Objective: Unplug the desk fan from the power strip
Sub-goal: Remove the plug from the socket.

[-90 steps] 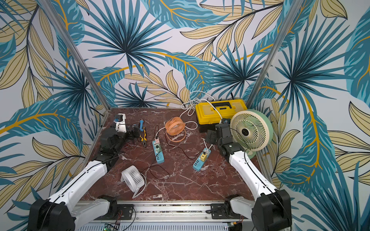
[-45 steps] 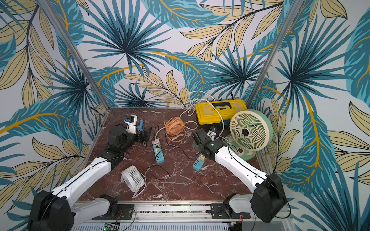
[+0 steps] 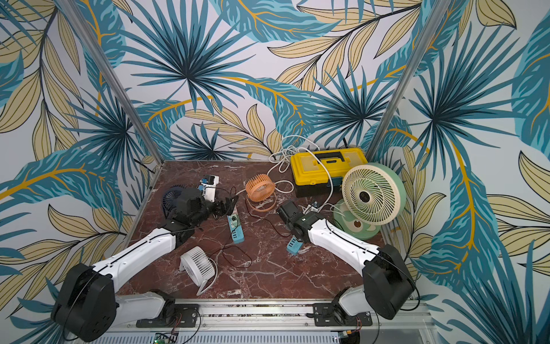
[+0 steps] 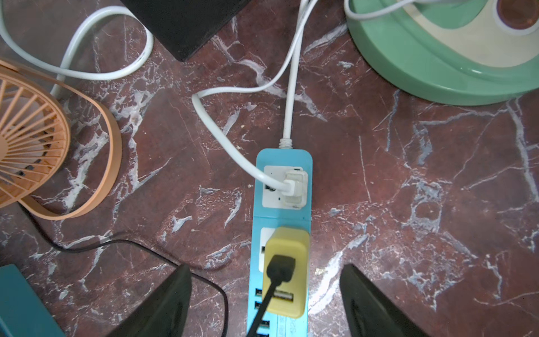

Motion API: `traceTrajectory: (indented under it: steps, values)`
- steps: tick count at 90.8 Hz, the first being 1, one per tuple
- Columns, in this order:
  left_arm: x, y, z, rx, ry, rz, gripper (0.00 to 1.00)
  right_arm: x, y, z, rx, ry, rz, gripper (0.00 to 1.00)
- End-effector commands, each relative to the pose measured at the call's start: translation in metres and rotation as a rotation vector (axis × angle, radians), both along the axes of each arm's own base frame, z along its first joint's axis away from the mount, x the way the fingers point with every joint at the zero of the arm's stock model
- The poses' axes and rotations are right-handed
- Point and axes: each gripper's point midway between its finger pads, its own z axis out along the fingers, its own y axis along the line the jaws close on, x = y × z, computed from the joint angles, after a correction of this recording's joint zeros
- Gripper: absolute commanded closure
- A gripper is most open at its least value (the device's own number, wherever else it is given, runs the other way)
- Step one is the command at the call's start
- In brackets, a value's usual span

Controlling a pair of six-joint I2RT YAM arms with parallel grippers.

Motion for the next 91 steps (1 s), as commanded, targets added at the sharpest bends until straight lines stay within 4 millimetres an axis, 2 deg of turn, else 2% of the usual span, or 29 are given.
traceTrajectory:
  steps: [1, 19, 29, 54, 76, 91]
  values:
    - [0.003, -0.018, 0.013, -0.036, -0.019, -0.039, 0.00, -0.010, -0.011, -0.011, -0.057, 0.026, -0.033, 0.18]
    - [0.004, -0.047, -0.004, -0.050, 0.034, -0.098, 0.00, -0.010, -0.012, -0.023, -0.094, 0.052, -0.027, 0.23]
    - [0.003, -0.061, -0.011, -0.055, 0.056, -0.123, 0.00, -0.010, -0.010, -0.034, -0.091, 0.066, -0.016, 0.32]
    - [0.001, -0.080, -0.025, -0.050, 0.094, -0.156, 0.00, -0.012, -0.011, -0.051, -0.097, 0.083, -0.006, 0.41]
    - [0.000, -0.092, -0.040, -0.046, 0.134, -0.174, 0.00, -0.013, -0.013, -0.051, -0.117, 0.079, 0.011, 0.55]
    - [0.001, -0.105, -0.047, -0.050, 0.164, -0.201, 0.00, -0.013, -0.016, -0.046, -0.144, 0.075, 0.031, 0.62]
